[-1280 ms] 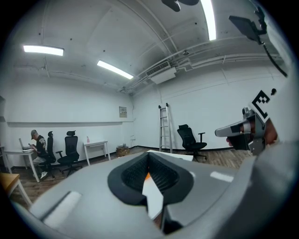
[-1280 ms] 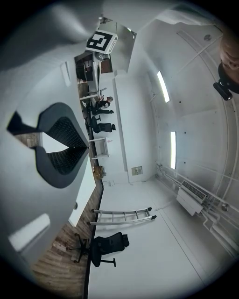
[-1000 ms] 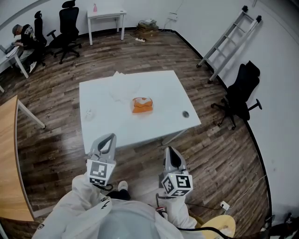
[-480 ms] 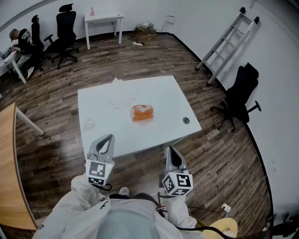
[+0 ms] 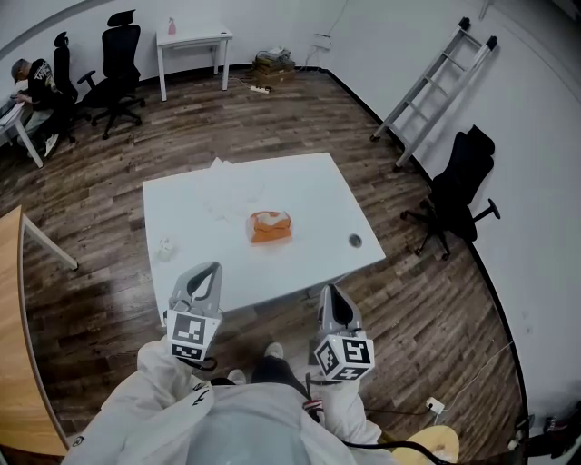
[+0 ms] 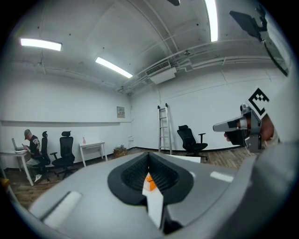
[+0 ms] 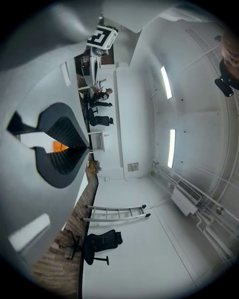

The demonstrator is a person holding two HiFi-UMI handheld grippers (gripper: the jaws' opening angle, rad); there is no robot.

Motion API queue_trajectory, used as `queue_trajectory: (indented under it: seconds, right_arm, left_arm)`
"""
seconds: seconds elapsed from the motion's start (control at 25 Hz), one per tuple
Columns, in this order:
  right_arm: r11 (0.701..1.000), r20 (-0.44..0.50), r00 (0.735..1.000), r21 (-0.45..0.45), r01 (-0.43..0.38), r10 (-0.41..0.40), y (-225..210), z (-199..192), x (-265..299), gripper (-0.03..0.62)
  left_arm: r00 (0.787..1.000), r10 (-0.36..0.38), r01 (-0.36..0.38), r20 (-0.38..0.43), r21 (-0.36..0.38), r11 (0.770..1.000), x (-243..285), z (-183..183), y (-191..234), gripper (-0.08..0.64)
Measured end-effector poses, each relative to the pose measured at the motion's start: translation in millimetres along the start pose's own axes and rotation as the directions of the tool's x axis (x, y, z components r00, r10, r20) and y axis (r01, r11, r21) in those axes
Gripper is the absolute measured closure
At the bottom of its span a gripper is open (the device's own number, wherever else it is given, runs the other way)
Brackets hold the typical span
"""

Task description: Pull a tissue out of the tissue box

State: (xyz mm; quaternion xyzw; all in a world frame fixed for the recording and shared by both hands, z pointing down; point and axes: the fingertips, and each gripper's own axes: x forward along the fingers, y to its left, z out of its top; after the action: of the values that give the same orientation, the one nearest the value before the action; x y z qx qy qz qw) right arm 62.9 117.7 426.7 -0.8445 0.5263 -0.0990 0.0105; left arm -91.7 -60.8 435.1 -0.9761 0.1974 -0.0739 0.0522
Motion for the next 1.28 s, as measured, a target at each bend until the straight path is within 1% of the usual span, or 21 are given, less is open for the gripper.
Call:
queue_trajectory:
  seconds: [0.16,0.36,0.64,1.28]
  right_arm:
    - [1.000,-0.004,1.000,0.000,-0.004,0.004,-2.4,-1.0,6.0,0.591]
    - [1.000,-0.008,1.000,0.009,-0.002,0.002,-10.0,-4.3,17.9,0.591]
    - [0.998,-0.022,1.000,0.054,-0.021,0.022,-29.8,-12.0,43.0,0.591]
    - [0.989,-0.073,0.988,0.068,-0.129,0.134,-59.9,-5.1,120.0,0.591]
  left_arm:
    - [1.000,0.005,-0.005,-0.008,-0.010,1.000,5.5,-4.9,2.3,0.560]
    - [1.000,0.000,-0.001,-0.028,-0.005,1.000,19.5,-11.3,3.2,0.560]
    - [0.998,0.010,-0.009,-0.056,0.010,1.000,48.4,-14.0,2.6,0.560]
    - [0.989,0.096,-0.096,-0.117,0.000,0.995,103.6,-14.6,13.8,0.560]
